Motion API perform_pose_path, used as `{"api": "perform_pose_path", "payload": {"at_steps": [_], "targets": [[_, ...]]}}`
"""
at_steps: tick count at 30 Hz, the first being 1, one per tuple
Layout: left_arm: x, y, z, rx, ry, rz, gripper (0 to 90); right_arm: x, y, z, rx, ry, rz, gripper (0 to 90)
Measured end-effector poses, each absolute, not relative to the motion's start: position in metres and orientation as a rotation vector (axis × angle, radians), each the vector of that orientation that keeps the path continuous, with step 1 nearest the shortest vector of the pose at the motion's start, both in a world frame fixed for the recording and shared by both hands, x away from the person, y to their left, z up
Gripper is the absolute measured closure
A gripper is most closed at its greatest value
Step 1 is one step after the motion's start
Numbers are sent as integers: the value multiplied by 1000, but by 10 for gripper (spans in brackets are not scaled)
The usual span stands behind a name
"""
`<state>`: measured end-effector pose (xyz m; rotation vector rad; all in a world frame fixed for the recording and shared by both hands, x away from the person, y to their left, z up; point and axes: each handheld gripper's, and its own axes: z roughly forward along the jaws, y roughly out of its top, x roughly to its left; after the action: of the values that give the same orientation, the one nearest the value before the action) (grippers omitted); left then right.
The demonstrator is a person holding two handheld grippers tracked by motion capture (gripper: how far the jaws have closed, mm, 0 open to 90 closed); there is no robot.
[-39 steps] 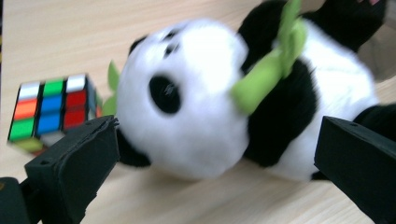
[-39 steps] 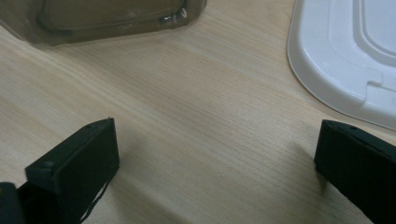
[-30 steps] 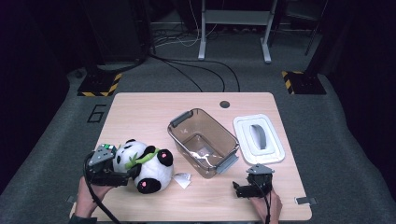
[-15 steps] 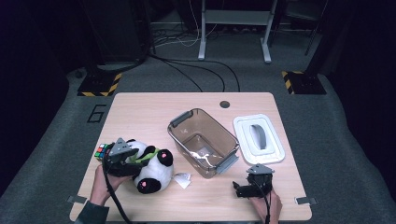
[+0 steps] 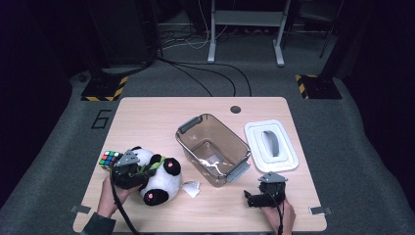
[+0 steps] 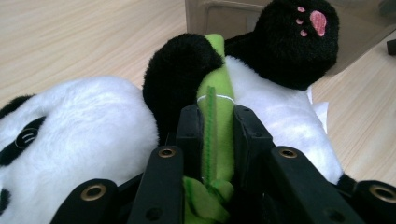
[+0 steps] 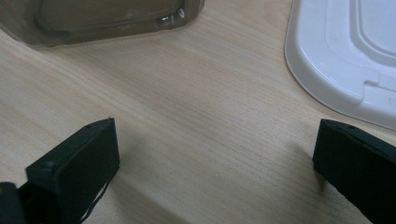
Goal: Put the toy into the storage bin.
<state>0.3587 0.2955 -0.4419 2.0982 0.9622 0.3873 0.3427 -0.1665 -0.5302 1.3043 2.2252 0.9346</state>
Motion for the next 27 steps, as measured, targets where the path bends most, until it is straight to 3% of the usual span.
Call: {"api": "perform_pose_path", "payload": {"at_steps": [27], "targets": [[347, 307, -395, 2084, 813, 492, 763, 343, -167, -530, 1305, 2225, 936, 0]]}}
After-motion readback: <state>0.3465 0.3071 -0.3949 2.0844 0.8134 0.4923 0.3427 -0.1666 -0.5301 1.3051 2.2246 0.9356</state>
